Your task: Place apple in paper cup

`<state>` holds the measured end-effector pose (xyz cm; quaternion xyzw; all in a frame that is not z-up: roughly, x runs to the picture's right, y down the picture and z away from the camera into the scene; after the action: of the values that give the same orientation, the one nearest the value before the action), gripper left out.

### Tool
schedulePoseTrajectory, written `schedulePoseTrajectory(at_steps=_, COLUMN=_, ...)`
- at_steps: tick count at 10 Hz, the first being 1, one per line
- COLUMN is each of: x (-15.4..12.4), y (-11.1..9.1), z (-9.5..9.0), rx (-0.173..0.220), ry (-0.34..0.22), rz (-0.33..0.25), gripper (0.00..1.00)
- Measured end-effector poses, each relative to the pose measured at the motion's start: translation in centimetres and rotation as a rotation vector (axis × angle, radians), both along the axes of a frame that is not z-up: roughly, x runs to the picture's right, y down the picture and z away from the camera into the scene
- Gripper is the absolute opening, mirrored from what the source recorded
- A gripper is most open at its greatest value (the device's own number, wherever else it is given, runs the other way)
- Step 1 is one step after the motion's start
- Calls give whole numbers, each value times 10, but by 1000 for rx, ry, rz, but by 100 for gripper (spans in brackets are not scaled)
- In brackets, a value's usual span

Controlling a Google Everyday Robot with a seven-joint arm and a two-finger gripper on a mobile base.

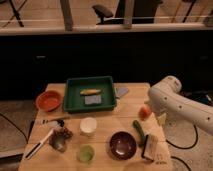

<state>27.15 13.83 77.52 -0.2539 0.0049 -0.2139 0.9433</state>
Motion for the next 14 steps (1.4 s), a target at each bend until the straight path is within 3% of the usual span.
schedulePoseTrajectory(at_steps=14, x=-9, y=5, z=41, rx=1, ry=-140, rz=-79, gripper=80)
